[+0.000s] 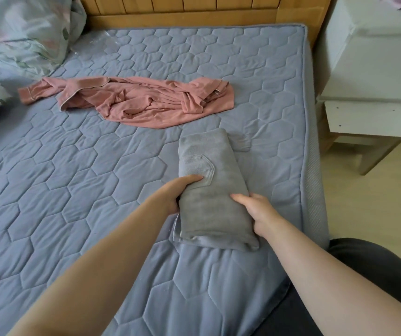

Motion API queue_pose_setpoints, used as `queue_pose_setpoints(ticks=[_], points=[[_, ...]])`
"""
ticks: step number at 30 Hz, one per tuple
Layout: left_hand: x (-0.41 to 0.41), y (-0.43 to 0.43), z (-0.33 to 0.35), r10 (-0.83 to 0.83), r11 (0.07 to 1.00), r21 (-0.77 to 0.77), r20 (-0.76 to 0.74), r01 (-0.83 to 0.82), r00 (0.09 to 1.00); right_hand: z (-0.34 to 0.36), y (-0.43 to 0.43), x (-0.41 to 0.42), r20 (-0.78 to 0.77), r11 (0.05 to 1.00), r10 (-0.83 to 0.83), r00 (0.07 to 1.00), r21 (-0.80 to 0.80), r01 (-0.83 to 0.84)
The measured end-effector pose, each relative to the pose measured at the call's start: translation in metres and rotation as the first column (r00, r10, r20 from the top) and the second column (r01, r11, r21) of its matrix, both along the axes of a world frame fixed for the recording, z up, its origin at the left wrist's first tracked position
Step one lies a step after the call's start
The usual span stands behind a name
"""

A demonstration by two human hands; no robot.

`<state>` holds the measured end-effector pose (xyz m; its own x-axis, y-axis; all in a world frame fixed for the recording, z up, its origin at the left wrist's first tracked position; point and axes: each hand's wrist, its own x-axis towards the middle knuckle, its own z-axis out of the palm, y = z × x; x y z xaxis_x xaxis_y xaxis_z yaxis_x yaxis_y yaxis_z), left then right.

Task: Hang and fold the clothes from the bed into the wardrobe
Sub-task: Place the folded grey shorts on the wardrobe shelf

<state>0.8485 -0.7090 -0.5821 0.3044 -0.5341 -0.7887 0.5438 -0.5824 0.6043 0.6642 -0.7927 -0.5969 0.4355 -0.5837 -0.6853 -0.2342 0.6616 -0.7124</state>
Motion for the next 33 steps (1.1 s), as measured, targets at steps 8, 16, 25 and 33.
queue_pose_setpoints(ticks=[8, 16, 25, 33], points=[[-0.058, -0.083, 0.087, -0.297, 0.929, -0.182, 0.152, 0.323, 0.943, 0.063, -0.072, -0.076, 0.142, 0.971, -0.132, 0.981, 0.218, 0.100], [-0.203, -0.223, 0.143, -0.568, 0.653, -0.371, 0.337, 0.660, 0.751, 0.132, -0.180, -0.232, 0.349, 0.890, -0.455, 0.819, 0.134, 0.437], [-0.412, -0.352, 0.221, -0.666, 0.508, -0.428, 0.354, 0.747, 0.656, 0.246, -0.257, -0.439, 0.295, 0.810, -0.529, 0.795, -0.103, 0.577], [-0.546, -0.374, 0.458, -0.518, 0.059, -0.137, 0.843, 0.989, 0.148, 0.480, -0.225, -0.585, -0.327, 0.775, -0.590, 0.738, -0.485, 0.405]])
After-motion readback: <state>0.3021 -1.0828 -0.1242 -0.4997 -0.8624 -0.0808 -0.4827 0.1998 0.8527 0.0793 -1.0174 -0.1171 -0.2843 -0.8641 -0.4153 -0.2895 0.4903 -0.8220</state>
